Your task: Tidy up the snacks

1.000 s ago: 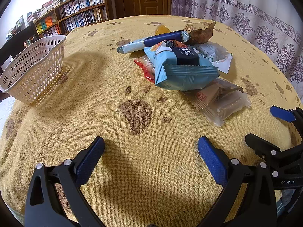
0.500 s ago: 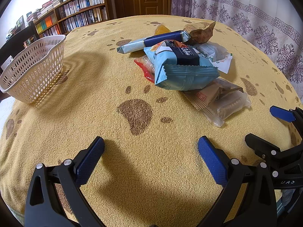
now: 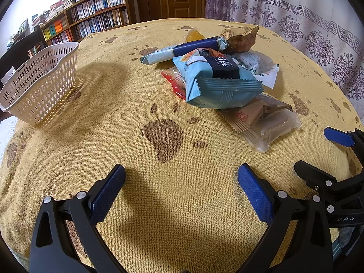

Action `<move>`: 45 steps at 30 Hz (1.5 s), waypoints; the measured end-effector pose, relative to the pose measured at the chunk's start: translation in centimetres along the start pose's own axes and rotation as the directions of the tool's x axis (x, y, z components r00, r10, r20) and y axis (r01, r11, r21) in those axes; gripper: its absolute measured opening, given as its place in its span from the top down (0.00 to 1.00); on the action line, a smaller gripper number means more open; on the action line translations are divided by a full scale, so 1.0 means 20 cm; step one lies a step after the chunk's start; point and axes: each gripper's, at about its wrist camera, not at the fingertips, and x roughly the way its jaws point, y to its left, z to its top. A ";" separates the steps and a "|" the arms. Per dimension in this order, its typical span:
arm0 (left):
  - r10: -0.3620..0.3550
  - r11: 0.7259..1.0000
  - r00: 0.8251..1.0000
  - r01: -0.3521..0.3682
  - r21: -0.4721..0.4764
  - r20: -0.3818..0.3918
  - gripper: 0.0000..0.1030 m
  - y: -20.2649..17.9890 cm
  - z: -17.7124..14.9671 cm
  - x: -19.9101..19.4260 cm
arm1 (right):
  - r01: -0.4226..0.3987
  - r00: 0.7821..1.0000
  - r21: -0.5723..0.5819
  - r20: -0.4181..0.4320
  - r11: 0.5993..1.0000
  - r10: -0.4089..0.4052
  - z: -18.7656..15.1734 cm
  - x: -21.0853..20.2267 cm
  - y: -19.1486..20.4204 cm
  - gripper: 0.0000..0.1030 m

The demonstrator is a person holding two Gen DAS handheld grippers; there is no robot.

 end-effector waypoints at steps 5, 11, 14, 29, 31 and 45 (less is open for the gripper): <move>-0.001 1.000 1.000 0.001 0.000 0.000 0.02 0.00 0.00 0.00 | -0.001 1.000 0.001 0.000 1.000 0.001 0.00 0.00 0.00 0.05; -0.010 1.000 1.000 0.010 0.002 -0.001 0.02 0.00 0.00 0.00 | -0.006 1.000 0.002 0.001 1.000 0.006 0.01 0.00 0.00 0.05; -0.043 0.999 0.999 0.044 -0.015 0.012 0.02 0.02 0.01 -0.02 | -0.018 1.000 0.013 0.004 1.000 0.018 0.02 -0.01 -0.01 0.05; -0.016 0.996 0.990 0.028 -0.087 0.140 0.02 0.22 0.15 -0.28 | -0.095 0.994 0.000 0.057 0.995 0.095 0.10 -0.05 0.09 0.05; -0.013 0.994 0.989 0.028 -0.102 0.147 0.02 0.25 0.16 -0.29 | -0.097 0.994 -0.009 0.053 0.995 0.097 0.12 -0.03 0.12 0.05; 0.000 0.992 0.989 0.018 -0.124 0.145 0.02 0.33 0.18 -0.29 | -0.046 0.999 -0.030 0.016 0.999 0.046 0.23 0.12 0.23 0.07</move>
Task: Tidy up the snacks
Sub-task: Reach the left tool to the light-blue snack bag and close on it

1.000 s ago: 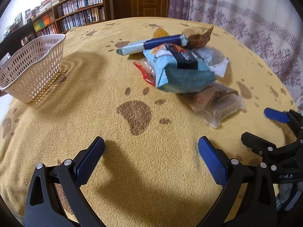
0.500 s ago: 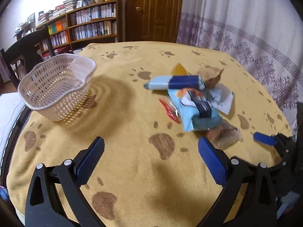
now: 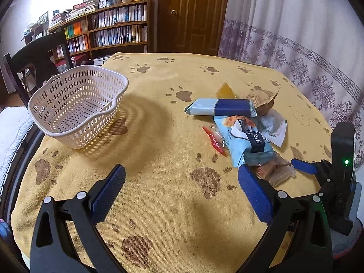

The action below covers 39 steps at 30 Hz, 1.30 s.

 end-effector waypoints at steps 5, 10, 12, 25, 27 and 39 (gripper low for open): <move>0.010 1.000 1.000 -0.010 0.020 0.003 0.02 -0.04 0.03 0.01 | -0.009 1.000 -0.012 0.017 1.000 0.010 -0.01 -0.03 -0.02 0.28; -0.009 1.000 1.000 0.010 0.023 -0.017 0.02 -0.07 0.05 0.04 | -0.028 0.999 -0.003 0.016 1.000 0.028 -0.04 -0.06 -0.08 0.29; -0.014 0.999 1.000 0.014 0.031 -0.022 0.02 -0.11 0.07 0.05 | -0.024 1.000 0.005 0.018 1.000 0.024 -0.06 -0.08 -0.11 0.29; -0.032 0.994 0.996 0.040 0.100 -0.088 0.02 -0.39 0.13 0.30 | 0.029 0.999 0.103 0.037 0.994 -0.033 -0.13 -0.15 -0.34 0.30; -0.022 0.994 0.994 0.034 0.104 -0.108 0.02 -0.41 0.14 0.36 | 0.036 0.998 0.092 0.041 0.995 -0.040 -0.14 -0.15 -0.33 0.30; -0.022 0.996 0.986 0.037 0.086 -0.167 0.15 -0.38 0.09 0.54 | 0.039 0.998 0.083 0.043 0.996 -0.043 -0.15 -0.14 -0.32 0.30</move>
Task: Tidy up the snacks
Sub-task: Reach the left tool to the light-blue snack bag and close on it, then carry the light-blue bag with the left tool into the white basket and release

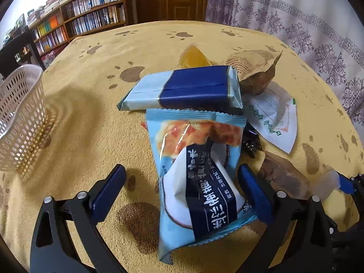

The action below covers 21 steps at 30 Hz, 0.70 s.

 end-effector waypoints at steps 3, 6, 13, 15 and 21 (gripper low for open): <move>0.003 1.000 1.000 -0.003 0.011 0.016 0.37 0.01 -0.01 -0.03 | 0.004 1.000 -0.003 0.002 1.000 -0.004 0.00 0.00 0.01 0.30; -0.016 1.000 1.000 0.016 -0.009 0.023 0.44 0.04 -0.01 -0.06 | 0.007 1.000 -0.006 0.004 1.000 -0.007 0.00 0.00 0.01 0.30; -0.002 0.999 0.999 0.005 -0.042 0.054 0.45 0.12 -0.02 -0.14 | 0.014 1.000 -0.009 0.009 1.000 -0.014 -0.01 -0.01 0.02 0.30; 0.011 0.999 0.997 -0.007 -0.049 0.080 0.45 0.14 -0.02 -0.18 | 0.014 1.000 -0.008 0.011 1.000 -0.014 -0.01 -0.02 0.02 0.30; 0.041 0.996 0.988 -0.028 -0.090 0.147 0.45 0.23 0.02 -0.31 | 0.009 1.000 -0.003 0.022 1.000 -0.009 0.00 -0.04 0.02 0.30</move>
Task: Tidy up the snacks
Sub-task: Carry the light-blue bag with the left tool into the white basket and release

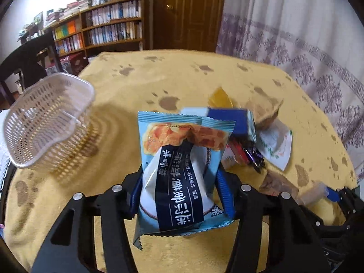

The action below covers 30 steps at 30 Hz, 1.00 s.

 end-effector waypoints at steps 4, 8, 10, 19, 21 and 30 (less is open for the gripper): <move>0.037 0.999 0.998 -0.035 -0.036 0.054 0.45 0.10 0.05 -0.09 | -0.005 1.000 0.002 0.021 1.000 0.005 0.01 -0.03 0.00 0.30; 0.081 0.994 0.993 -0.073 -0.085 0.091 0.45 0.22 0.11 -0.15 | -0.011 0.999 0.001 0.046 1.000 0.011 0.02 -0.07 0.00 0.30; 0.100 0.990 0.990 -0.088 -0.110 0.102 0.45 0.27 0.12 -0.17 | -0.011 0.999 -0.007 0.049 1.000 0.012 0.03 -0.08 0.01 0.30; 0.203 0.960 0.969 -0.169 -0.221 0.141 0.45 0.55 0.18 -0.25 | -0.014 0.999 -0.055 0.029 0.998 0.016 -0.01 -0.06 0.04 0.21; 0.229 0.950 0.964 -0.190 -0.248 0.138 0.45 0.62 0.20 -0.24 | -0.003 1.000 -0.063 0.021 0.998 0.005 -0.02 -0.05 0.04 0.18; 0.344 0.893 0.931 -0.283 -0.351 0.125 0.18 0.87 0.26 -0.19 | -0.001 0.999 -0.042 -0.045 0.999 -0.001 -0.02 0.04 0.01 0.17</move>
